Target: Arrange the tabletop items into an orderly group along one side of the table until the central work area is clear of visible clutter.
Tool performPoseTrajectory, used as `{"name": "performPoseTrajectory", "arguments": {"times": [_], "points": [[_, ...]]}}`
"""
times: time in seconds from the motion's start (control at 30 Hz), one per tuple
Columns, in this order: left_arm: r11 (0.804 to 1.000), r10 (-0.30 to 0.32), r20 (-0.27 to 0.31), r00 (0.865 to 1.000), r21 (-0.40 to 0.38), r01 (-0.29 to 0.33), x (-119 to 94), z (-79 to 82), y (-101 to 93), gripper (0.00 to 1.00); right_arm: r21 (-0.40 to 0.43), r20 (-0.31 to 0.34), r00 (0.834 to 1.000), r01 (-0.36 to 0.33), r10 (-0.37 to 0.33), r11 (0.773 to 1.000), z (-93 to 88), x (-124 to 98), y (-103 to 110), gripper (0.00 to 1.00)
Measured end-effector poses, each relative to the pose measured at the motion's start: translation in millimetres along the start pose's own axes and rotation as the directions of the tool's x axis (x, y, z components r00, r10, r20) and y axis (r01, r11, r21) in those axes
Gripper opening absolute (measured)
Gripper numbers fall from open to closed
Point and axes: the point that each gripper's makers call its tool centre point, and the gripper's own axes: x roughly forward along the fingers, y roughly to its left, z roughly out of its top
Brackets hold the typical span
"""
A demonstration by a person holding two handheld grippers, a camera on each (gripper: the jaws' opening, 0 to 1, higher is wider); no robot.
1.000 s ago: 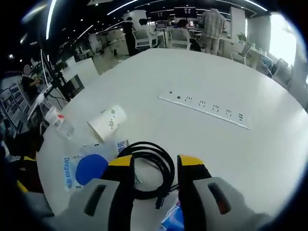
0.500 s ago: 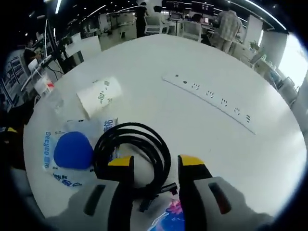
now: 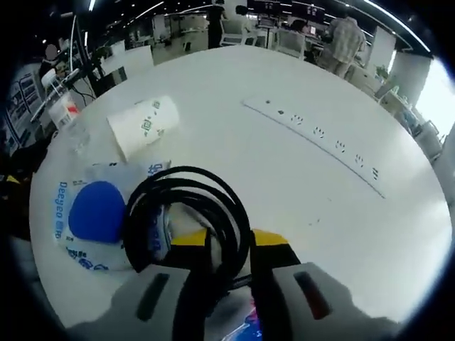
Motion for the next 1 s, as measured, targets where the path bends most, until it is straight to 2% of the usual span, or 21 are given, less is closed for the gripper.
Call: {"name": "performPoseTrajectory", "arguments": {"times": [0.07, 0.23, 0.33, 0.5, 0.57, 0.77, 0.8, 0.93, 1.0], "points": [[1.0, -0.001, 0.0, 1.0, -0.001, 0.001, 0, -0.1, 0.1, 0.65, 0.033, 0.0, 1.0, -0.003, 0.003, 0.999, 0.2, 0, 0, 0.09], [1.0, 0.002, -0.002, 1.0, -0.008, -0.002, 0, -0.9, 1.4, 0.64, 0.045, -0.005, 1.0, -0.005, 0.005, 0.999, -1.5, -2, 3, 0.06], [1.0, 0.0, 0.004, 1.0, -0.009, 0.0, 0, 0.2, 1.1, 0.63, 0.091, 0.003, 1.0, -0.014, 0.014, 0.996, -3.6, -4, 6, 0.06], [1.0, -0.002, 0.013, 1.0, -0.005, 0.002, -1, 2.3, -0.3, 0.62, 0.115, 0.055, 0.998, -0.004, -0.002, 0.993, -1.3, -17, 8, 0.06], [1.0, -0.004, 0.01, 1.0, -0.005, 0.004, -1, 1.9, -1.0, 0.62, 0.112, 0.074, 0.997, -0.003, -0.005, 0.994, 3.3, -27, 11, 0.06], [1.0, -0.028, 0.024, 0.999, -0.011, 0.028, -2, 5.8, -8.6, 0.64, 0.101, 0.143, 0.99, 0.005, -0.02, 0.995, 25.3, -36, 2, 0.06], [1.0, -0.027, 0.021, 0.999, -0.006, 0.027, -3, 5.7, -8.9, 0.64, 0.108, 0.151, 0.988, 0.005, -0.021, 0.994, 29.9, -46, 4, 0.06], [1.0, -0.028, 0.027, 0.999, -0.008, 0.028, -4, 6.8, -9.4, 0.64, 0.101, 0.197, 0.98, 0.014, -0.034, 0.995, 42.0, -59, 1, 0.06], [0.999, -0.037, 0.038, 0.999, -0.016, 0.038, -5, 9.1, -12.0, 0.64, 0.097, 0.219, 0.975, 0.025, -0.045, 0.995, 50.1, -73, 1, 0.06]]}}
